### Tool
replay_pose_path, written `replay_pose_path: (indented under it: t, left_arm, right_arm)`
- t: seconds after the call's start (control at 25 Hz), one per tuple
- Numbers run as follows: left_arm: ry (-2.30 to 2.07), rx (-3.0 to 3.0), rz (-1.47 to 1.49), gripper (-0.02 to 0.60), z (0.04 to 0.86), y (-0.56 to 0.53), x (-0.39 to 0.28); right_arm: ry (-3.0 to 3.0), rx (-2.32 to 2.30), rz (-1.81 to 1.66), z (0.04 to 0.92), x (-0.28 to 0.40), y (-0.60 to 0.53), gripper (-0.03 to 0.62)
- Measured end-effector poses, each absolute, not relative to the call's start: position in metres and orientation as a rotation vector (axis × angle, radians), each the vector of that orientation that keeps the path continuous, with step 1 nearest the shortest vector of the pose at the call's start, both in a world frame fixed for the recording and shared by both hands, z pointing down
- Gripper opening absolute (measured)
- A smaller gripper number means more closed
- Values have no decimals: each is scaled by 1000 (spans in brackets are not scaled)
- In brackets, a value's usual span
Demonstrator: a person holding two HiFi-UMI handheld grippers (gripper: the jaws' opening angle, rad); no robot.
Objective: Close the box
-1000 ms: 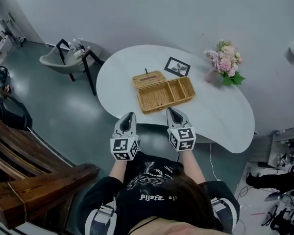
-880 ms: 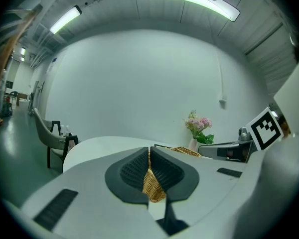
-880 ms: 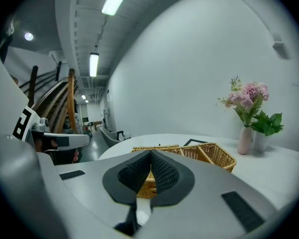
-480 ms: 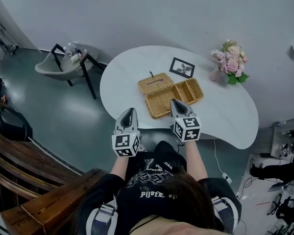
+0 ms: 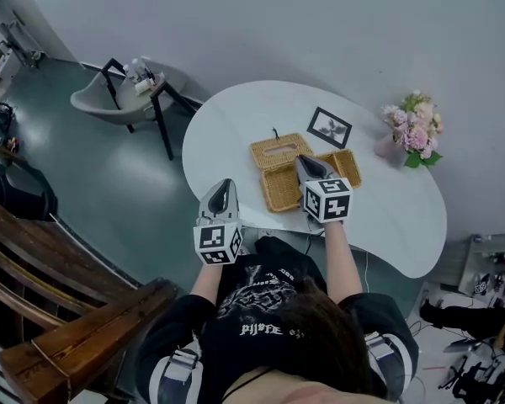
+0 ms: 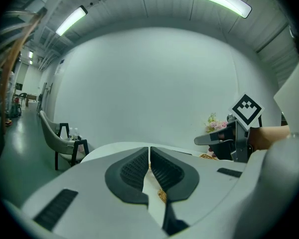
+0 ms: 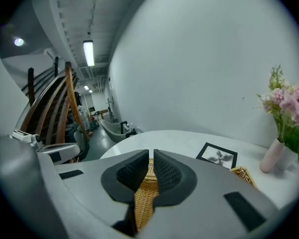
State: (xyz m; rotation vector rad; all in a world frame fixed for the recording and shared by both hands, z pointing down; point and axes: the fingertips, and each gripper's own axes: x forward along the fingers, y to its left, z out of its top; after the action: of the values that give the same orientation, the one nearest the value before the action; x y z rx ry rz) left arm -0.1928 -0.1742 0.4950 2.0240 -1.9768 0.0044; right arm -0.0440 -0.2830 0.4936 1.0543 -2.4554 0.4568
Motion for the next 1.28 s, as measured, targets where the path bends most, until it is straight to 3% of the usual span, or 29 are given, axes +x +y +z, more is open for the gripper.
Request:
replay_pose_path:
  t: [0.16,0.28,1.28]
  left_arm:
    - [-2013,1987,0,29,491,-188,-197]
    - [-2037,1961,7,29,491,-193,-200]
    - [-2054,1925,8,29,496,-220,-207]
  right_arm:
    - [-2396,951,457,502,-51,-305,53]
    - [-2391,888,488,501,-58,-322,104]
    - [-2091,586,610,567,-112,-425,97]
